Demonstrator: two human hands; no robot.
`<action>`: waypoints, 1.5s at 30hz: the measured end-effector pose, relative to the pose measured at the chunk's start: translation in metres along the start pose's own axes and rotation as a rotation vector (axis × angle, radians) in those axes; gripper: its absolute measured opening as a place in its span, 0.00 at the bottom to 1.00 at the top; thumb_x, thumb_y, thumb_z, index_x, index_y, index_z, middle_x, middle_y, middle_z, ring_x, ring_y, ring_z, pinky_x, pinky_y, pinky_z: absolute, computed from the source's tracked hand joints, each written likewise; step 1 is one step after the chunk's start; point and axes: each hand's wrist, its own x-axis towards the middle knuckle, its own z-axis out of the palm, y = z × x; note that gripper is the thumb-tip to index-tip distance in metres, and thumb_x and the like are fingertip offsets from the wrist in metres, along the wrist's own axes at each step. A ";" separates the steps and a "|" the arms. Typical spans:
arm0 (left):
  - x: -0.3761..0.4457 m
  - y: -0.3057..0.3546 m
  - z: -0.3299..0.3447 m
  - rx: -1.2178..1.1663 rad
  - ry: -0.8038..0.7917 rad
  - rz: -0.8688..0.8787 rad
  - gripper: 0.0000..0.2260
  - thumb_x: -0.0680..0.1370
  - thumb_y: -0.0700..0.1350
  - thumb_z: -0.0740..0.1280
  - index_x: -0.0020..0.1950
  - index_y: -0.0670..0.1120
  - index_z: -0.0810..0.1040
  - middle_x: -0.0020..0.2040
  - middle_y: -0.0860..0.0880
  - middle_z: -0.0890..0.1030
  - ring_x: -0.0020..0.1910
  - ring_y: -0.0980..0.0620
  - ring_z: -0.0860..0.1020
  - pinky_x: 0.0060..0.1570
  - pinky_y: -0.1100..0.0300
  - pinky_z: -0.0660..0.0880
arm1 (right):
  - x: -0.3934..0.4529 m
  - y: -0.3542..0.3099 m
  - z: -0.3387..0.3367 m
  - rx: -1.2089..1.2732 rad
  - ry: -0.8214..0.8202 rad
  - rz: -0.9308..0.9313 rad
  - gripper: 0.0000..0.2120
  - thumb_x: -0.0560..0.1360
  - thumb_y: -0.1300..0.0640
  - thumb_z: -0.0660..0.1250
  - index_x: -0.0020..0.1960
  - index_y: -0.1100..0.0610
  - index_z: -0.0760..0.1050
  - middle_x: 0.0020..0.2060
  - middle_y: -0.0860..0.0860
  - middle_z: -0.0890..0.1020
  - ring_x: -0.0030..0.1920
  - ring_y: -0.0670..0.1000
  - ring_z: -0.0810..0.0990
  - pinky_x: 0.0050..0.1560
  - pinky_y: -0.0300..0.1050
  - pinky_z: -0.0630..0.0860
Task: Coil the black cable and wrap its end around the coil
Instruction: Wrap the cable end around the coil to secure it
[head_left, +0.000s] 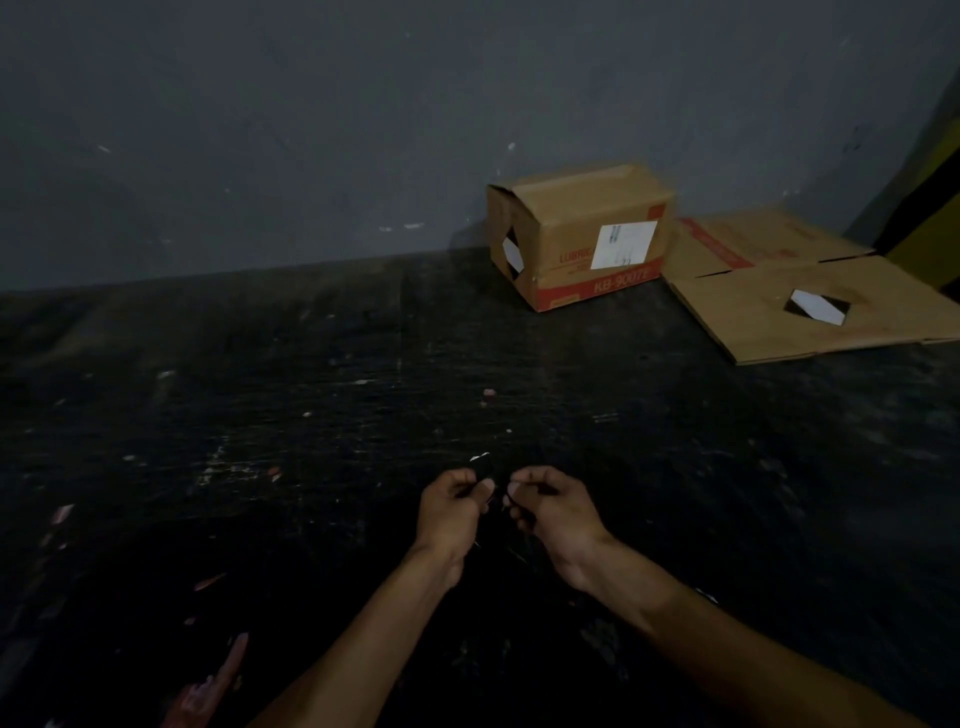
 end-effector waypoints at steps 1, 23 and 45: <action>0.000 0.000 0.000 -0.003 -0.005 0.007 0.04 0.76 0.36 0.69 0.47 0.44 0.77 0.39 0.46 0.80 0.36 0.53 0.76 0.35 0.62 0.75 | -0.001 -0.002 0.000 -0.028 -0.006 -0.040 0.06 0.76 0.67 0.65 0.46 0.58 0.78 0.36 0.54 0.80 0.36 0.48 0.76 0.38 0.40 0.74; -0.002 0.007 -0.011 0.241 -0.261 0.047 0.05 0.75 0.36 0.71 0.44 0.46 0.79 0.38 0.48 0.81 0.37 0.54 0.78 0.41 0.63 0.74 | 0.012 0.006 -0.028 -1.077 -0.034 -0.763 0.02 0.77 0.57 0.63 0.48 0.52 0.75 0.55 0.48 0.79 0.58 0.49 0.75 0.57 0.45 0.67; -0.007 0.002 -0.004 -0.068 -0.366 -0.072 0.09 0.76 0.44 0.69 0.56 0.45 0.80 0.44 0.48 0.85 0.48 0.51 0.83 0.51 0.54 0.79 | 0.029 -0.016 -0.047 -0.285 0.236 -0.331 0.02 0.77 0.61 0.65 0.48 0.56 0.76 0.45 0.50 0.80 0.46 0.45 0.79 0.42 0.35 0.72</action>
